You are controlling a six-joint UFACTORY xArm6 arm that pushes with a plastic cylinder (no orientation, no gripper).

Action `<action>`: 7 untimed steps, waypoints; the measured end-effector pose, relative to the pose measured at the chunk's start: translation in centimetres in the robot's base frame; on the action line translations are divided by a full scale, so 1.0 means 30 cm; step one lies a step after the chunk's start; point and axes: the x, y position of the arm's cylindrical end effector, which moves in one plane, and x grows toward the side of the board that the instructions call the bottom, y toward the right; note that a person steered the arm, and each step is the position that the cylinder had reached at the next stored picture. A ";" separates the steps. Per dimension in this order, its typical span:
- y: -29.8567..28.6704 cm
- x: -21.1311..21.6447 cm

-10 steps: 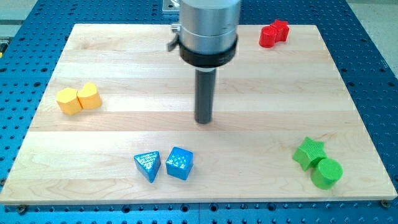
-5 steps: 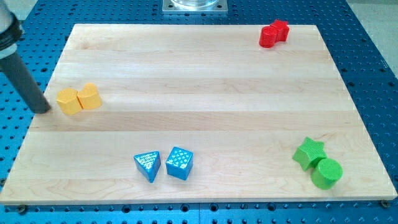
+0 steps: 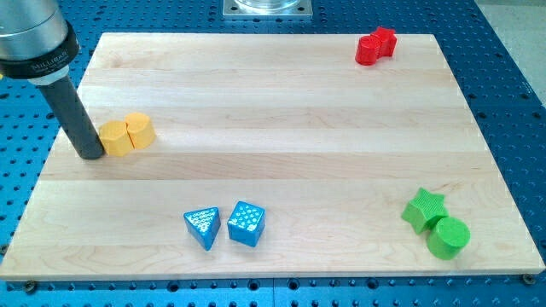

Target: Place the yellow heart at the top center of the board

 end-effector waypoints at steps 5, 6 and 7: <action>0.362 -0.291; 0.267 -0.346; 0.526 -0.458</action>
